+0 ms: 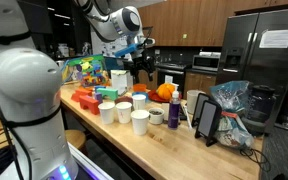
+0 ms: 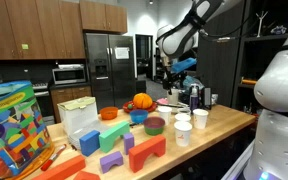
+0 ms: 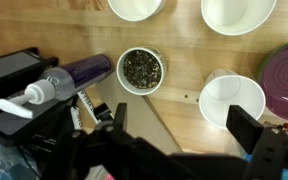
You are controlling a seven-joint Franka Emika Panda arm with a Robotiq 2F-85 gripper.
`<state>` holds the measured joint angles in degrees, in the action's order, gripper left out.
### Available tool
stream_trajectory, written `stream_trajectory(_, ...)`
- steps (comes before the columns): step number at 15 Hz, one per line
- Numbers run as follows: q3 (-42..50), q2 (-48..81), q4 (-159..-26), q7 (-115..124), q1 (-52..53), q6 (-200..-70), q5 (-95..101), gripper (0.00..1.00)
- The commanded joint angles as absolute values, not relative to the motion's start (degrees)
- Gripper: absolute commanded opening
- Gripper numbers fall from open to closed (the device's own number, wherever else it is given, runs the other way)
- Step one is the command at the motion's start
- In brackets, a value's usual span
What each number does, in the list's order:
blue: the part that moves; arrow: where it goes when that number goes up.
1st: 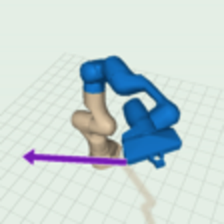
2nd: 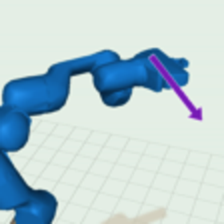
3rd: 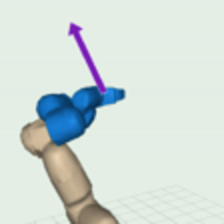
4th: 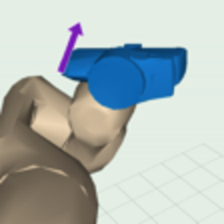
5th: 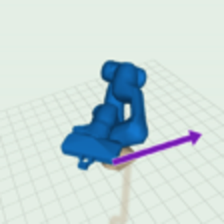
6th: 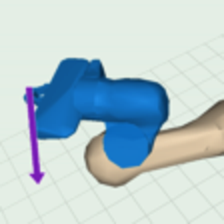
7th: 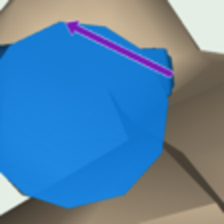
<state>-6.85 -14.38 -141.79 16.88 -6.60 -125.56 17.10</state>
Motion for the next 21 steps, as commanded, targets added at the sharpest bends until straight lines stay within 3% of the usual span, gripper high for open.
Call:
stream_trajectory(1, -5.51, -14.34, -141.69, 17.16, -5.2, -125.36, 17.45, 1.0)
stream_trajectory(21, -7.02, -16.43, -141.48, 14.08, -2.5, -125.09, 18.29, 1.0)
